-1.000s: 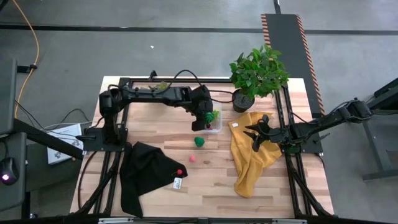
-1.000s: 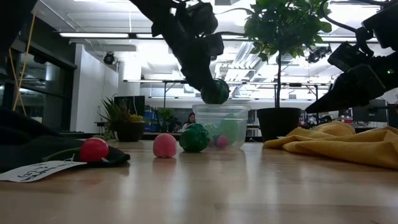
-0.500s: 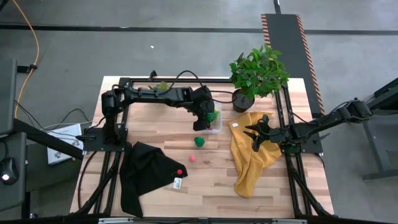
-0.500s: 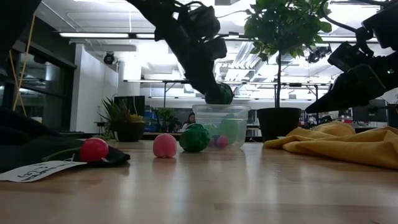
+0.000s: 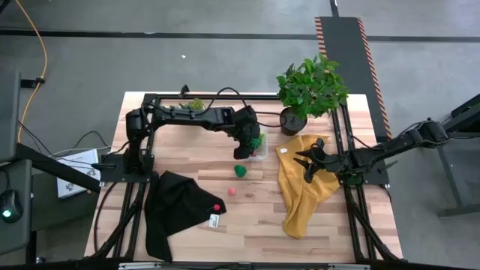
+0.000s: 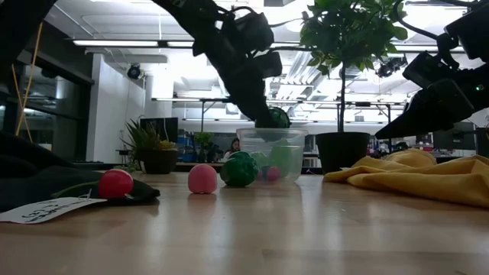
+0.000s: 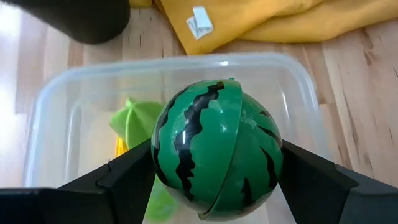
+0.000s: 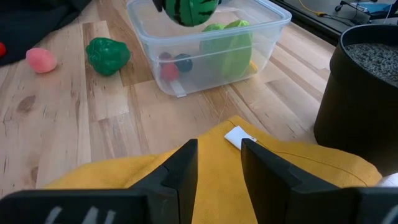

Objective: Pick and placing Produce into tupperware
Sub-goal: Put the watermelon into the transparent bin, then put the peach into the transparent bin

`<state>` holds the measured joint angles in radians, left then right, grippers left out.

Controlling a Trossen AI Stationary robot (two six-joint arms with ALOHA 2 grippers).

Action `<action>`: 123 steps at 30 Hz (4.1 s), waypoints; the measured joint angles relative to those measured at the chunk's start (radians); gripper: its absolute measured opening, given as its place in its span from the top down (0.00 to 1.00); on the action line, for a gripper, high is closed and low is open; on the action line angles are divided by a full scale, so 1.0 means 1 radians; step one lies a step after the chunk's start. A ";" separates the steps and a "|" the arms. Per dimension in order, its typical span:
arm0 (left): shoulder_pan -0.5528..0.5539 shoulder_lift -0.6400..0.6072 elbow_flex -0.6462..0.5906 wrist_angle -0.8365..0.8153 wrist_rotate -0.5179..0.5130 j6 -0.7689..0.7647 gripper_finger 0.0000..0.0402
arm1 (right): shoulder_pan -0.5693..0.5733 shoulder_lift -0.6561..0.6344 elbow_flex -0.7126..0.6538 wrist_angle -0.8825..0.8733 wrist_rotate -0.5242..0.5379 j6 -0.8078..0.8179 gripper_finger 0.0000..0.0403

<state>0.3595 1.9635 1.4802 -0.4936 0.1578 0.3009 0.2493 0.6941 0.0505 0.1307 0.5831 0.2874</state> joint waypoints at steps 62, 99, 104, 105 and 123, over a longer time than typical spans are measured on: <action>0.056 -0.102 0.000 -0.078 -0.035 0.009 0.19 | 0.000 0.000 0.000 -0.001 0.000 0.000 0.72; -0.024 -0.466 -0.237 -0.434 -0.032 -0.087 0.19 | 0.000 0.000 0.000 0.000 0.000 0.000 0.72; -0.071 -0.568 -0.381 -0.313 -0.004 -0.148 0.19 | 0.000 0.000 0.000 0.000 0.000 0.000 0.72; -0.081 -0.584 -0.412 -0.291 0.001 -0.159 0.19 | 0.000 0.000 0.000 0.000 0.000 0.000 0.72; -0.202 -0.780 -0.830 0.122 0.100 -0.333 0.19 | 0.000 -0.001 0.000 -0.001 0.000 0.000 0.72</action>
<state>0.1579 1.1836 0.6507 -0.3712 0.2575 -0.0323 0.2493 0.6933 0.0505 0.1295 0.5831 0.2874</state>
